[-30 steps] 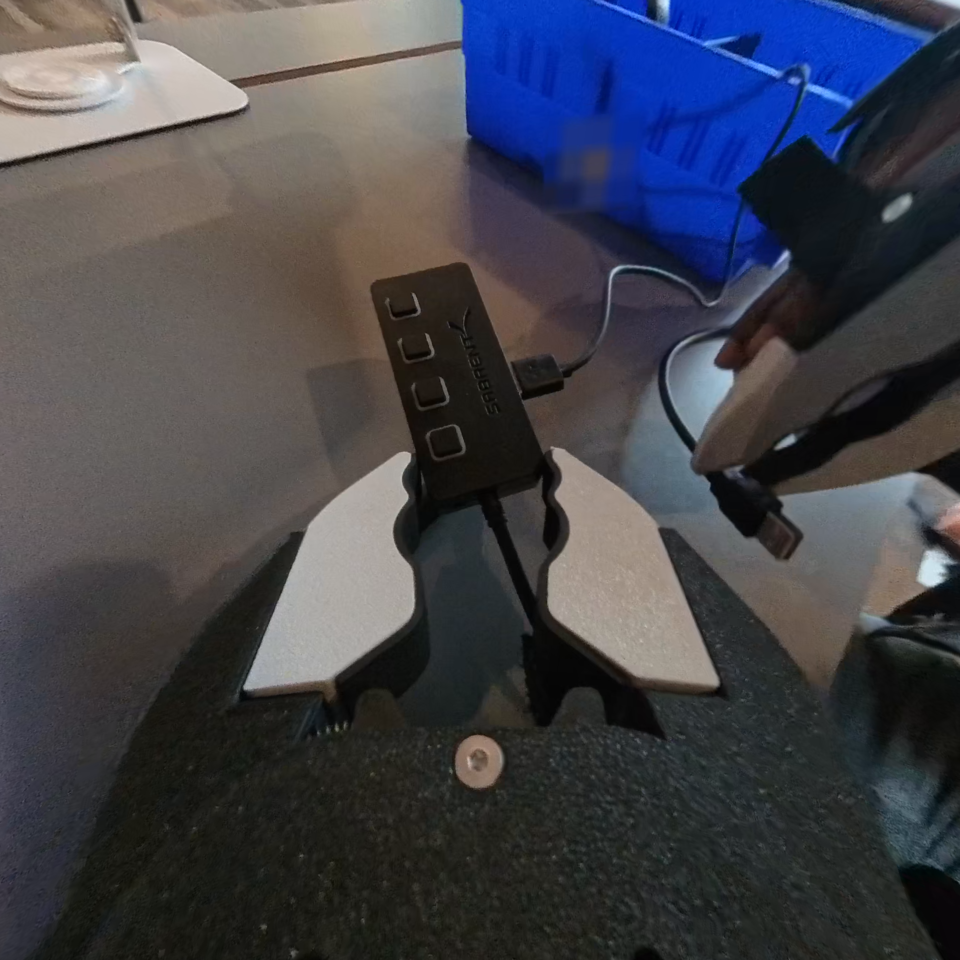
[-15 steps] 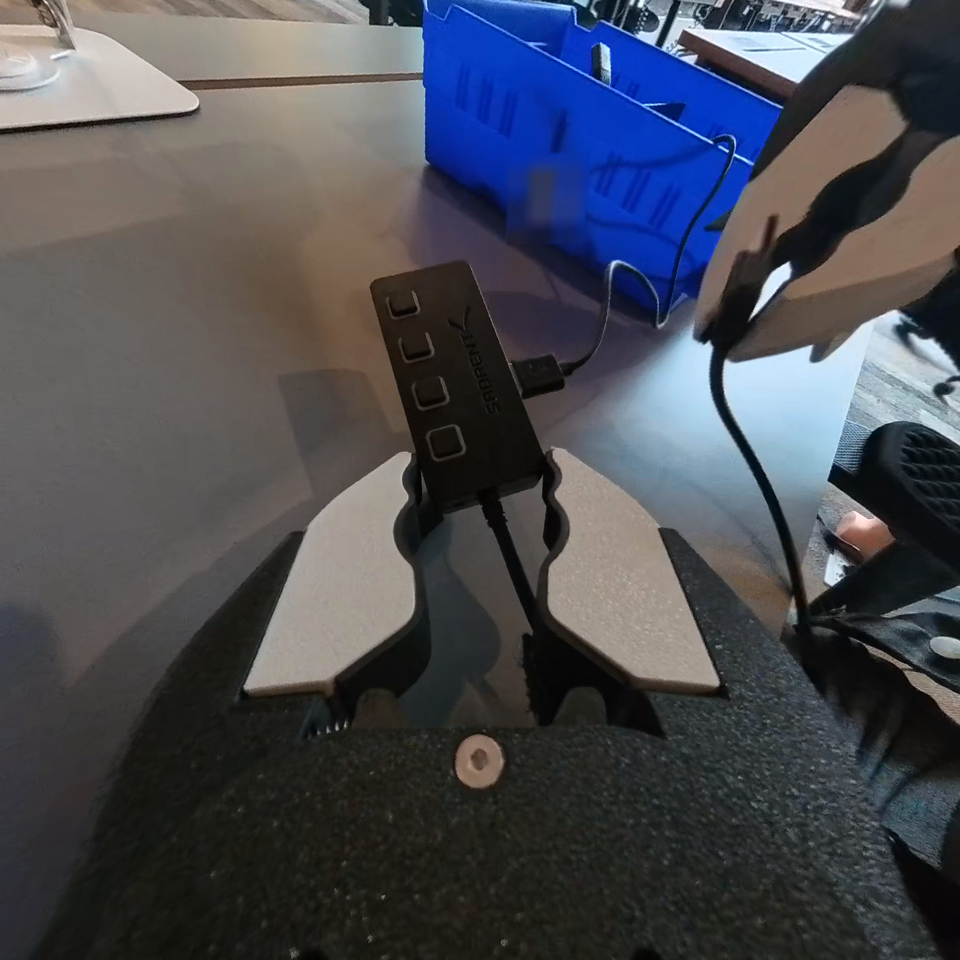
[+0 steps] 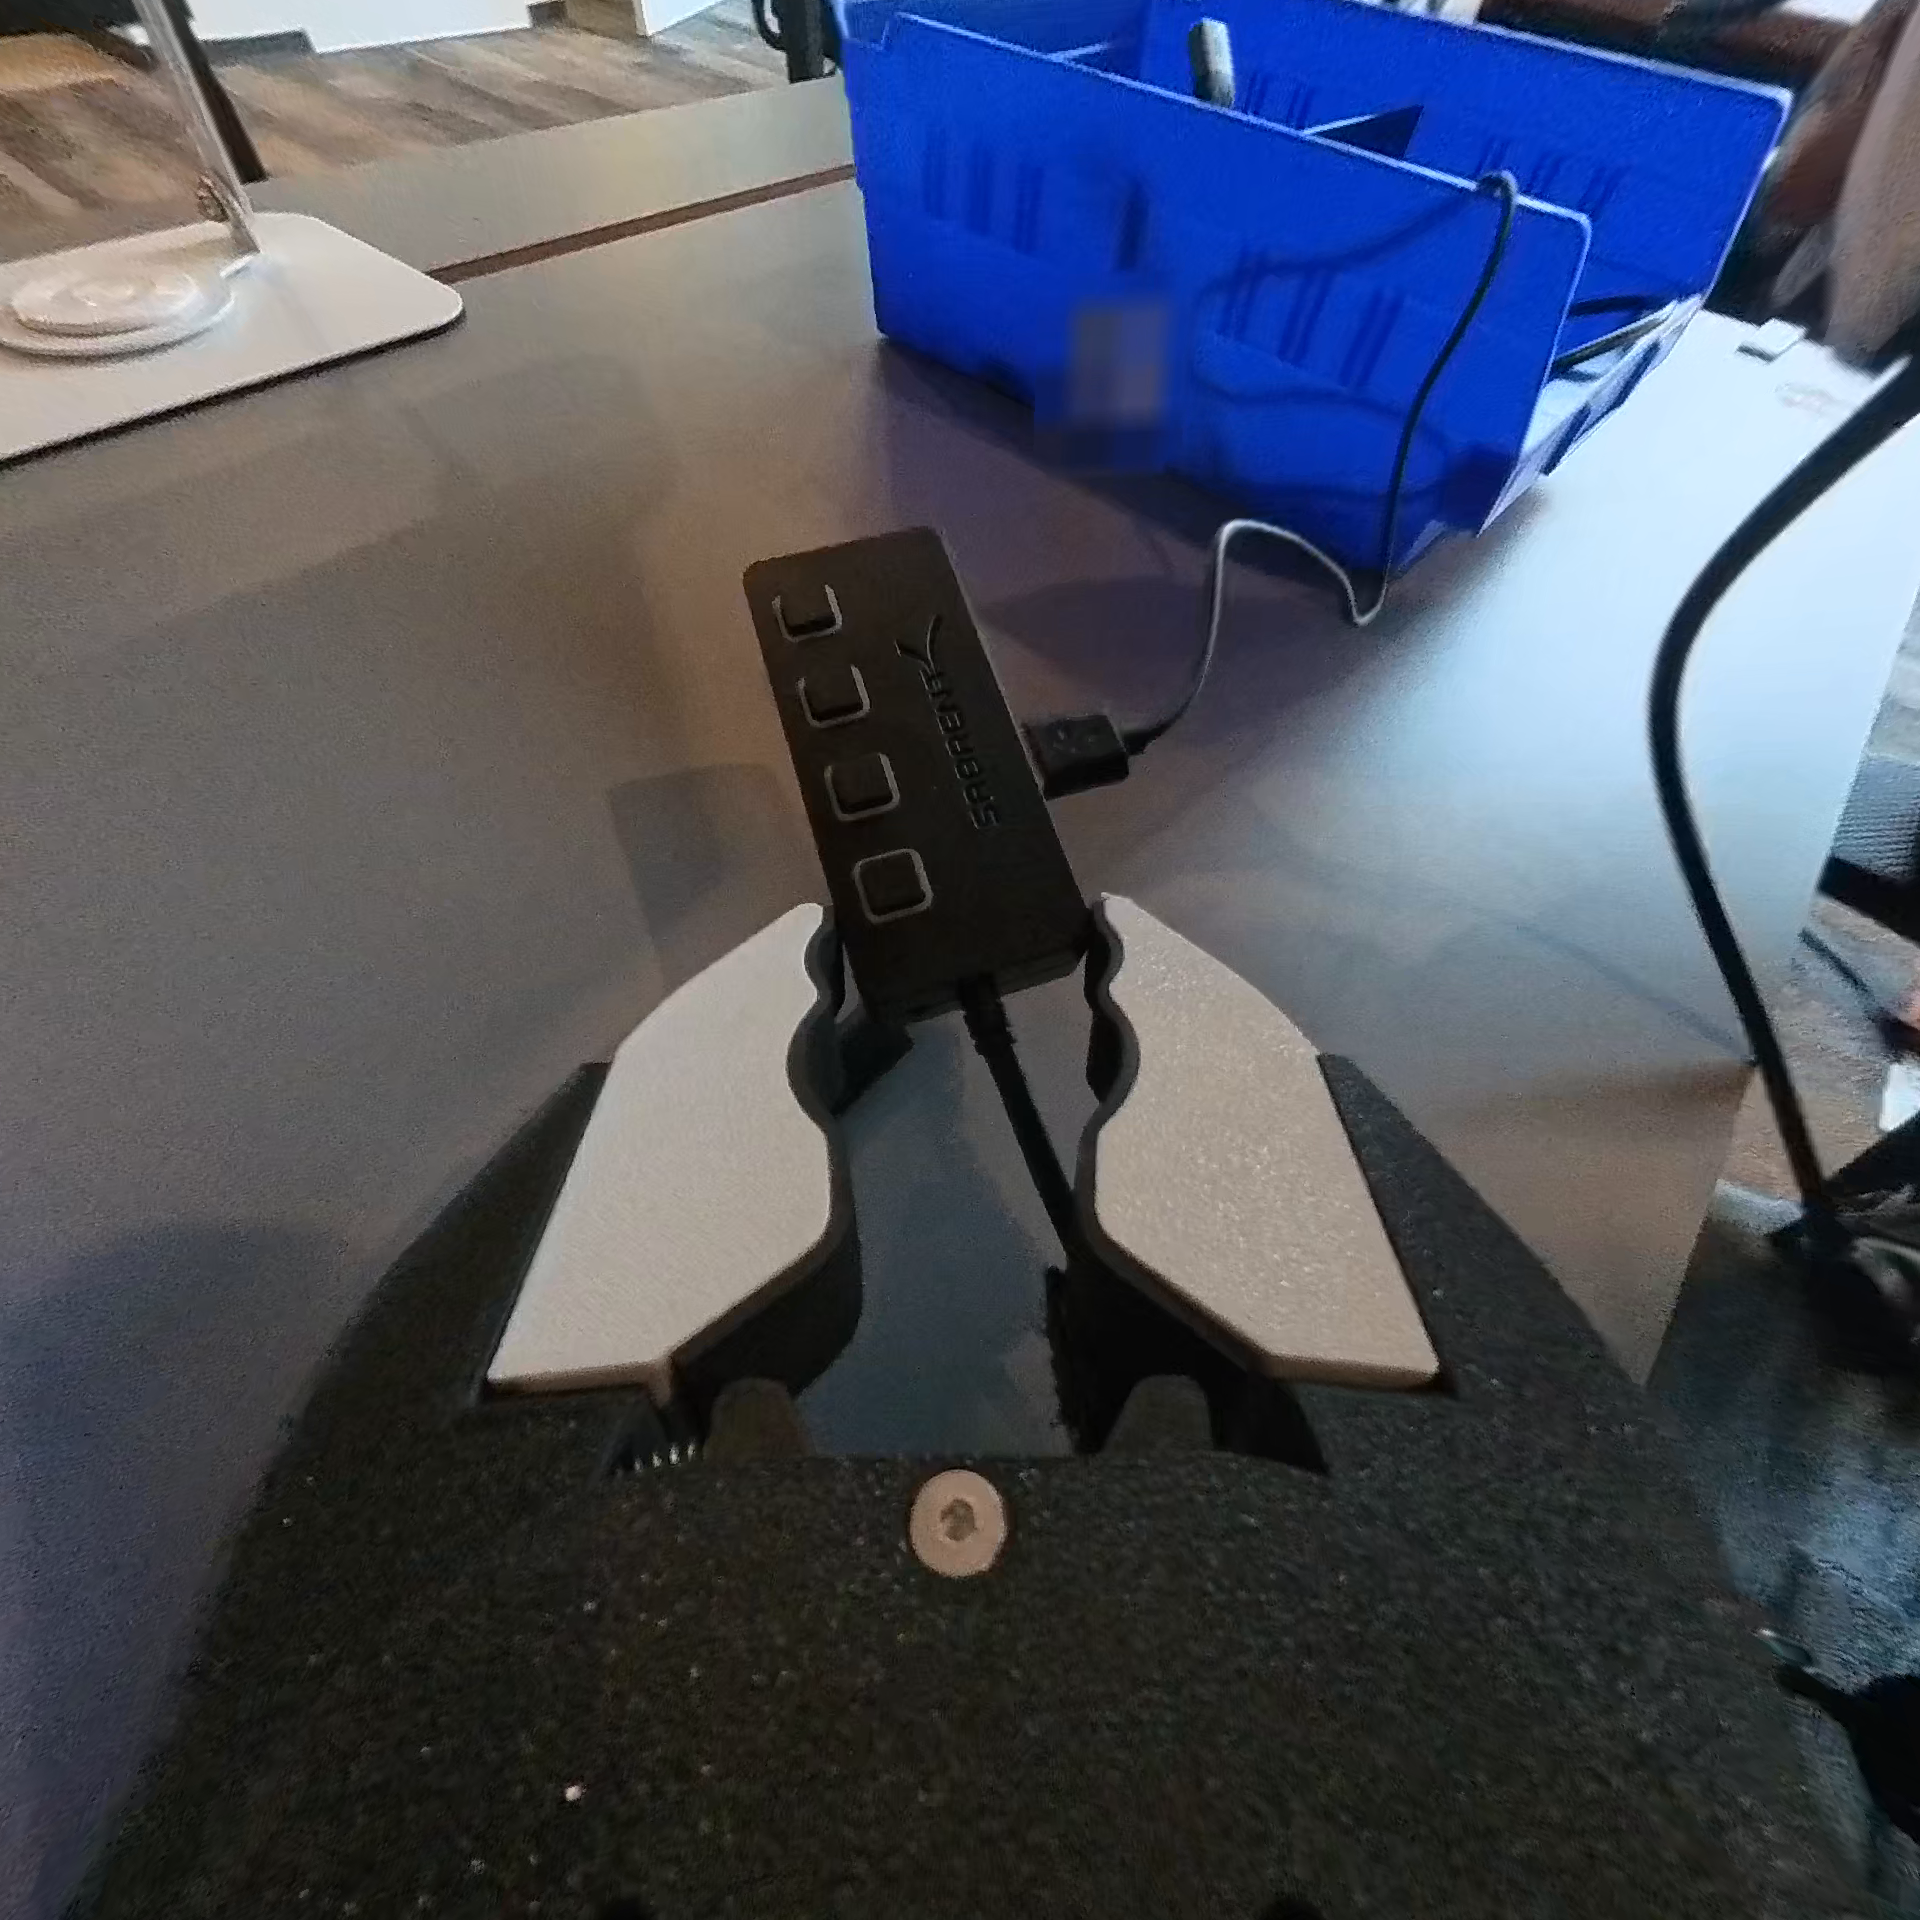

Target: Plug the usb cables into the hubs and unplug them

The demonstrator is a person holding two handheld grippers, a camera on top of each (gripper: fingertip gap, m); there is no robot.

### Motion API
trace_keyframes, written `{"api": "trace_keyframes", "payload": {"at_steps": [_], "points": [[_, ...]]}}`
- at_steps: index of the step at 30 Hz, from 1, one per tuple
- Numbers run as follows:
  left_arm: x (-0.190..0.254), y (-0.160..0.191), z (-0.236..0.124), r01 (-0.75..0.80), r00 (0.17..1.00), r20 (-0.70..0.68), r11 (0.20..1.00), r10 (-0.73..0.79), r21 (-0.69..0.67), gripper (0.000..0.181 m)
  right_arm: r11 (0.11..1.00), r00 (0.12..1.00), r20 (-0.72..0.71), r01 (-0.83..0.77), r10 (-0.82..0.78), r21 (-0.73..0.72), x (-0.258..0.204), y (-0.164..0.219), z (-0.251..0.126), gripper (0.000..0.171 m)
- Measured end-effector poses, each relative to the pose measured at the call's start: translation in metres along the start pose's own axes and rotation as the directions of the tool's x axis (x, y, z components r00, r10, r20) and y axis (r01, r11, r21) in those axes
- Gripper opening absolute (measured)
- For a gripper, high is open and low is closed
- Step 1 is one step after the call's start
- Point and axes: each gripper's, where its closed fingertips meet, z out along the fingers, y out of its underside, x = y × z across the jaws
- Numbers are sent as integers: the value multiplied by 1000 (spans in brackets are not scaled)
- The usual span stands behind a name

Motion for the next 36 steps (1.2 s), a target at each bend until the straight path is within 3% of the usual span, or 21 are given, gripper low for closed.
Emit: {"api": "trace_keyframes", "payload": {"at_steps": [3,6,10,16,27,36], "points": [[-2,2,1,-49,998,26,999,49,-15,45,957,952,133,-259,276,-134,-5,9,-2,7],[-4,4,1,-114,992,48,993,116,-36,45,819,800,228,-477,555,-317,-2,15,-7,7],[-8,8,-1,-289,951,86,954,296,-85,45,673,719,149,-527,679,-519,25,33,0,7],[-2,10,-6,-363,931,-32,932,363,-15,45,490,576,149,-499,804,-715,26,68,40,7],[-4,4,-12,-446,892,-43,892,450,81,45,502,446,275,-544,852,-672,20,69,60,7],[2,2,-15,-476,871,-70,870,487,130,44,586,500,336,-515,798,-626,14,68,58,7]]}}
